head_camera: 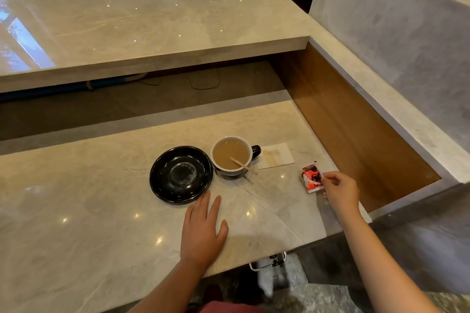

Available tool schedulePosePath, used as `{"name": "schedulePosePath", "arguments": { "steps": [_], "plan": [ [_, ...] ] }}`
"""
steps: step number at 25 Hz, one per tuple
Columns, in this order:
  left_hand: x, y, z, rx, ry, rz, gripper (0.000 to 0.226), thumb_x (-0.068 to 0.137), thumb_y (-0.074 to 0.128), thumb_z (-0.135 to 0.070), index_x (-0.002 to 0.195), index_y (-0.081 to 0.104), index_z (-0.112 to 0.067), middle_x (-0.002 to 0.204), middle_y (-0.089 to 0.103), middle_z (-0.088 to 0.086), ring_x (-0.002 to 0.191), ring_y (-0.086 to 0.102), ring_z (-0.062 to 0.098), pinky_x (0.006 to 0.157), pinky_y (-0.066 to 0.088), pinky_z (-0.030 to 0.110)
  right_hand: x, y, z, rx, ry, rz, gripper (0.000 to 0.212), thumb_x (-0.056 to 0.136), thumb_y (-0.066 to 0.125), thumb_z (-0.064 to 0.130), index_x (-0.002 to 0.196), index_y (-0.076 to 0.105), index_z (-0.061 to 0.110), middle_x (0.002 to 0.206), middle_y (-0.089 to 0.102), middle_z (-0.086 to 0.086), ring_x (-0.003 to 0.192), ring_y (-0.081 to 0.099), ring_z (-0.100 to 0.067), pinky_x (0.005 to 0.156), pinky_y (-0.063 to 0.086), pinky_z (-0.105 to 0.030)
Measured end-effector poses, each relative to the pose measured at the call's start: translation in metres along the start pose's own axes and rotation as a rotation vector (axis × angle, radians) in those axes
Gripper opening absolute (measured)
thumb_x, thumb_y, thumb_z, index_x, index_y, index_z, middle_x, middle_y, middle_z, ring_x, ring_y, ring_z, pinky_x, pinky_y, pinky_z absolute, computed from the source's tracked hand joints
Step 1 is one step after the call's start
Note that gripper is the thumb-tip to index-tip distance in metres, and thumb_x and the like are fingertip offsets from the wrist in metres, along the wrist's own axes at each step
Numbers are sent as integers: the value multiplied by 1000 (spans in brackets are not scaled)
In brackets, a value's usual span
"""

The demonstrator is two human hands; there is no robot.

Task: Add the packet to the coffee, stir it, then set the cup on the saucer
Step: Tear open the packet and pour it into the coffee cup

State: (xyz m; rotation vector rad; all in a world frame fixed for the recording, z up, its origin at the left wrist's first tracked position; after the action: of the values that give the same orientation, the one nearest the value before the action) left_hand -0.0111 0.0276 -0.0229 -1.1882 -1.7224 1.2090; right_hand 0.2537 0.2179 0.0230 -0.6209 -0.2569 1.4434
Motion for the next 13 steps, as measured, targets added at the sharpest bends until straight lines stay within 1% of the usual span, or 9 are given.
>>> {"name": "schedulePosePath", "arguments": {
  "steps": [3,6,8,9,11,13],
  "plan": [
    [0,0,0,-3,-12,0,61,85,32,-46,139,41,-20,148,32,9,134,27,24,107,20,40,7,-6,-11,-219,-64,-66,17,89,56,10,101,68,7,103,70,-15,88,61,-27,74,54,-42],
    [0,2,1,4,-26,17,63,85,28,-49,142,36,-22,151,27,7,136,22,22,109,17,39,7,-6,-8,-387,-129,-107,16,89,56,13,99,68,7,97,70,-15,81,61,-27,67,53,-38],
    [0,2,1,7,-29,20,63,85,28,-49,141,37,-22,151,28,7,136,23,23,109,19,40,1,-5,-3,-496,-189,-144,15,88,58,14,98,67,6,95,70,-16,81,61,-28,66,52,-38],
    [0,1,1,8,-29,19,63,85,28,-49,141,37,-21,150,28,7,135,24,23,109,20,41,-3,-5,-1,-545,-238,-166,16,87,60,14,99,67,6,98,69,-16,84,61,-30,67,52,-38],
    [0,1,1,11,-30,20,63,85,28,-49,141,37,-21,150,29,7,135,24,23,108,19,40,-11,-2,-2,-637,-395,-178,22,84,64,12,105,66,6,104,69,-17,93,60,-34,71,52,-42],
    [0,1,1,17,-33,28,64,85,27,-49,142,36,-22,151,28,7,135,23,23,109,18,40,-22,6,-8,-694,-588,-125,25,82,64,10,107,65,5,107,68,-17,97,59,-34,75,52,-42]
  ]
}}
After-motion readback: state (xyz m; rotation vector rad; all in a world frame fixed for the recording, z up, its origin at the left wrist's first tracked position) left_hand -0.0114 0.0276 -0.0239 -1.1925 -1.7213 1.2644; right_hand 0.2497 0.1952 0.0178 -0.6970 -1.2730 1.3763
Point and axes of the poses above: each hand's wrist, its own x-axis towards the middle knuckle, its own y-axis out of the palm, z = x × y, the point moved 3 cm from there along x, towards the middle knuckle
